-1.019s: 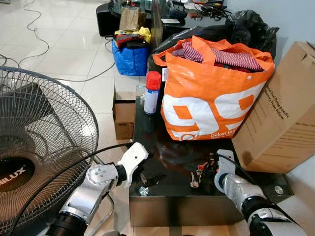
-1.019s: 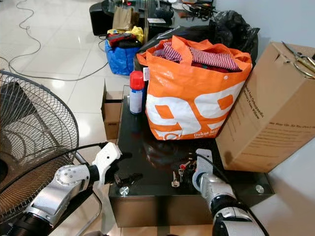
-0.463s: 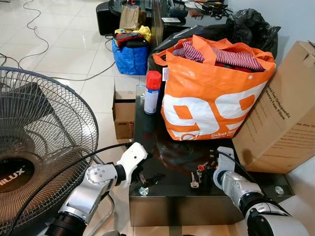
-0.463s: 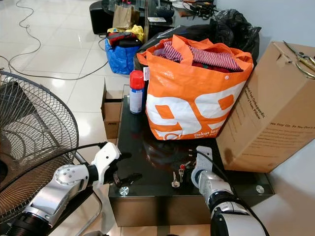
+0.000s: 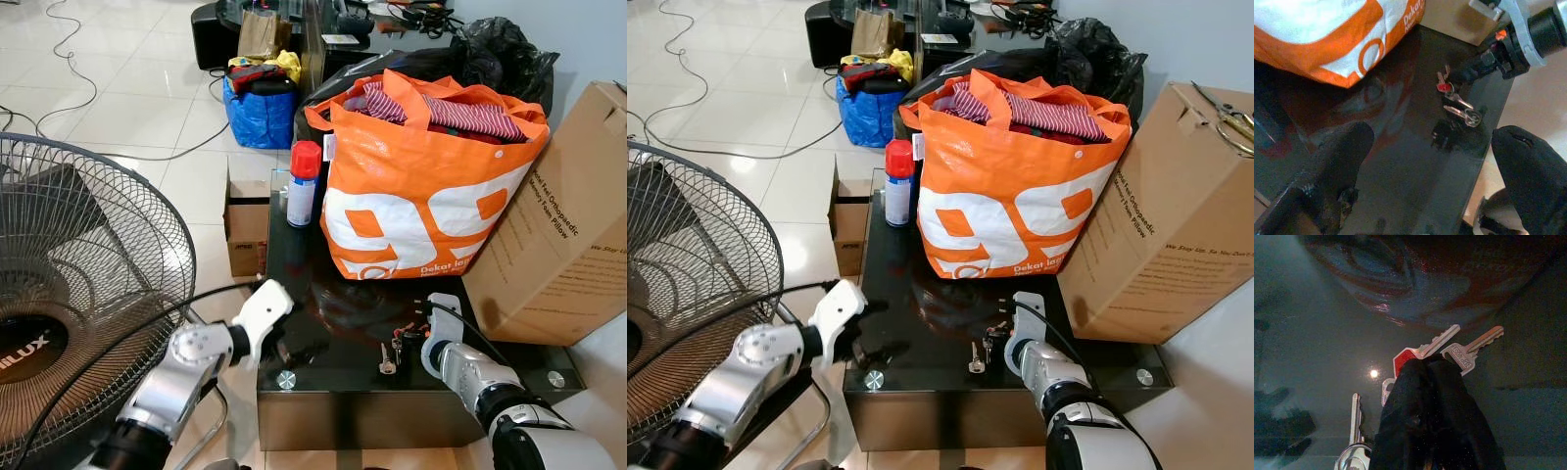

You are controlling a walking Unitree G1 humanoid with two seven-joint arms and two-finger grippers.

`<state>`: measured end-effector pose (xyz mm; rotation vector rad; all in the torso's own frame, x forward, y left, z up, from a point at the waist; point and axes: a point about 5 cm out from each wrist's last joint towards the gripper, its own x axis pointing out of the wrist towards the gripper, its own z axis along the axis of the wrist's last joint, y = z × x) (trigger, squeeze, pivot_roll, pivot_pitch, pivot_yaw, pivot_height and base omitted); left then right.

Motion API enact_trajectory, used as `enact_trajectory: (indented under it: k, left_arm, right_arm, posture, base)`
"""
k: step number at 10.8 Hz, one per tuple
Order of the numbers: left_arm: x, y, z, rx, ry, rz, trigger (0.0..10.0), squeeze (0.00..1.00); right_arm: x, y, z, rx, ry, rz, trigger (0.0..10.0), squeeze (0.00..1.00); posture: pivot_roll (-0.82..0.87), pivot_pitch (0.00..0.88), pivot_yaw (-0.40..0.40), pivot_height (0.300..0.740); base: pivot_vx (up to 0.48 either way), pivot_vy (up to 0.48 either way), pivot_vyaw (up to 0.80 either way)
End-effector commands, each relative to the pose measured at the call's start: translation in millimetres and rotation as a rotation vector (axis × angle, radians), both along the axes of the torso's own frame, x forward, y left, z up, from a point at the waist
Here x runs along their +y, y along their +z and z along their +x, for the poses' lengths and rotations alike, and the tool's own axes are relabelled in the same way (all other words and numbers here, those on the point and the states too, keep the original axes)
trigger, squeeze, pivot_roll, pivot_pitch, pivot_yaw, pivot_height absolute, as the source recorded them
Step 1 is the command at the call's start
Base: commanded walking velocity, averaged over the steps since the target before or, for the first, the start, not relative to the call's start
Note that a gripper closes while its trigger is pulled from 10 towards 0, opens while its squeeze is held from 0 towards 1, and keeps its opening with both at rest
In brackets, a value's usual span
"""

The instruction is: Hang keys on a hook

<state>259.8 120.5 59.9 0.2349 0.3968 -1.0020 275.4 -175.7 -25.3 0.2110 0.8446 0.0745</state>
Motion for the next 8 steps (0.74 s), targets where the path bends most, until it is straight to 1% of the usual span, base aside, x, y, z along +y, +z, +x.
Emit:
enact_trajectory:
  k: [1, 2, 4, 5, 6, 7, 8]
  left_arm:
    - [-2.2, 1, 2.1, -0.011, -0.005, -0.003, 10.0, 0.00]
    - [-2.4, 1, 2.9, -0.013, -0.004, -0.003, 10.0, 0.00]
    - [2.7, 5, 7.8, -0.042, 0.045, -0.012, 10.0, 0.00]
    - [7.4, 11, 11.4, -0.064, 0.086, -0.035, 10.0, 0.00]
    - [10.3, 16, 13.6, -0.084, 0.112, -0.052, 10.0, 0.00]
    - [12.4, 22, 14.8, -0.109, 0.131, -0.069, 10.0, 0.00]
    - [13.0, 28, 15.2, -0.136, 0.142, -0.077, 10.0, 0.00]
  right_arm:
    - [-7.5, 2, 0.8, -0.010, -0.020, 0.010, 0.0, 0.00]
    - [-9.4, 3, 0.9, -0.015, -0.024, 0.014, 0.0, 0.00]
    - [-15.2, 16, 11.2, -0.102, -0.002, 0.069, 0.0, 0.00]
    - [-19.9, 27, 14.8, -0.165, 0.008, 0.113, 0.0, 0.00]
    - [-22.1, 36, 13.9, -0.213, 0.022, 0.155, 0.0, 0.00]
    - [-22.3, 49, 9.7, -0.264, 0.041, 0.194, 0.0, 0.00]
    - [-19.6, 65, 5.3, -0.321, 0.064, 0.225, 0.0, 0.00]
  posture:
    - [-0.08, 0.000, -0.103, 0.740]
    - [-0.08, 0.000, -0.104, 0.740]
    - [-0.07, 0.000, -0.113, 0.740]
    - [-0.07, 0.000, -0.118, 0.740]
    - [-0.07, 0.000, -0.116, 0.740]
    - [-0.08, 0.000, -0.110, 0.740]
    - [-0.07, 0.000, -0.107, 0.740]
  base:
    - [0.000, 0.000, 0.00]
    - [0.000, 0.000, 0.00]
    - [0.000, 0.000, 0.00]
    - [0.000, 0.000, 0.00]
    - [0.000, 0.000, 0.00]
    - [0.000, 0.000, 0.00]
    - [0.000, 0.000, 0.00]
